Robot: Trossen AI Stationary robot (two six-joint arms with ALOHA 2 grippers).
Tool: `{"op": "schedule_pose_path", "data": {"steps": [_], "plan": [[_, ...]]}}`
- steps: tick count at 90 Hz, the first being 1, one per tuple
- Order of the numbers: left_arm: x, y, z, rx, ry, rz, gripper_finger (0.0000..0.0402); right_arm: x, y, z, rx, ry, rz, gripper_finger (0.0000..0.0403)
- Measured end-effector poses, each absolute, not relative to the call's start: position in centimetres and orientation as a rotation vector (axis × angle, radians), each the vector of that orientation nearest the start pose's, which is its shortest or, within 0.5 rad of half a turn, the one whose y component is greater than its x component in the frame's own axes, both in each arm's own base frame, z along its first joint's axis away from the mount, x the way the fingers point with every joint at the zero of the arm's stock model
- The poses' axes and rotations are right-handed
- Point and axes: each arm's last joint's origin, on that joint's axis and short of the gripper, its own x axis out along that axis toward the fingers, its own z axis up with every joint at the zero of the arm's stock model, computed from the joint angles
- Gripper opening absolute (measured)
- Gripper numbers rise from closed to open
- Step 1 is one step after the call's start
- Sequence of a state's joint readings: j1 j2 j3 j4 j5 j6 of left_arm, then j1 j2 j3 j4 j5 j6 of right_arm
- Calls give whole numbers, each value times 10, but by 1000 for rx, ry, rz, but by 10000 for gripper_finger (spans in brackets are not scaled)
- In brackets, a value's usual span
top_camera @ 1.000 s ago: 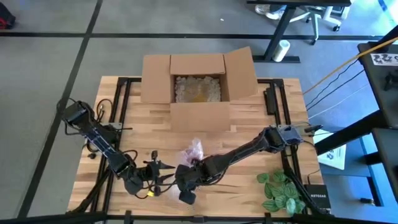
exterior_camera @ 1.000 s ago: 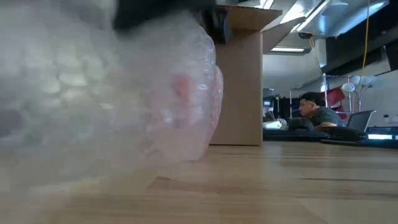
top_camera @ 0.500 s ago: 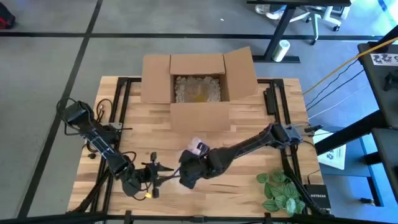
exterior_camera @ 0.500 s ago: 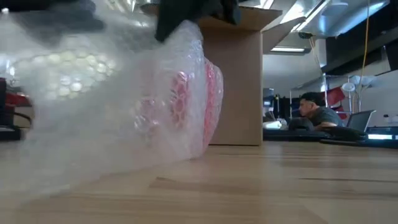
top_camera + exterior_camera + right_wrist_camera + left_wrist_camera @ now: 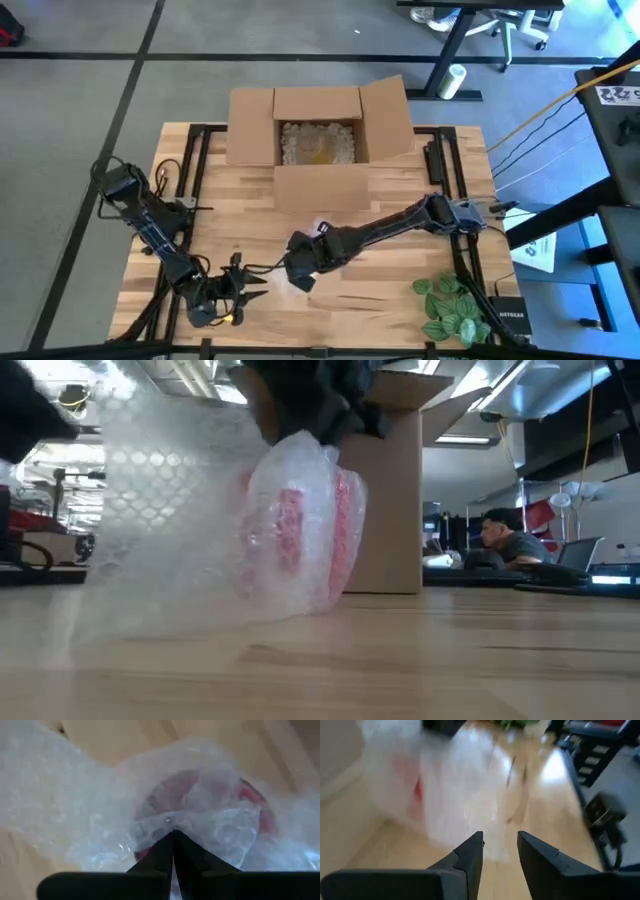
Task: Wrap mug
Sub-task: Wrap the red mug using the bubble wrap
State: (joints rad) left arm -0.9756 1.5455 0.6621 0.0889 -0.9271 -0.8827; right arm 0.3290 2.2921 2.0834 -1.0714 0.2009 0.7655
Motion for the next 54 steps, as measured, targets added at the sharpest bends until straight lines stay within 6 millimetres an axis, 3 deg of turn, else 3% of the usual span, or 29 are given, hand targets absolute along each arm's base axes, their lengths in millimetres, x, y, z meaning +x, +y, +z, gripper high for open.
{"op": "schedule_pose_path", "data": {"steps": [19,54], "plan": [[177,-212,144,-256,499,170,105,461,147,192,386,1290,-215,0],[210,-210,151,-203,381,93,105,470,140,194,452,1238,-175,0]]}}
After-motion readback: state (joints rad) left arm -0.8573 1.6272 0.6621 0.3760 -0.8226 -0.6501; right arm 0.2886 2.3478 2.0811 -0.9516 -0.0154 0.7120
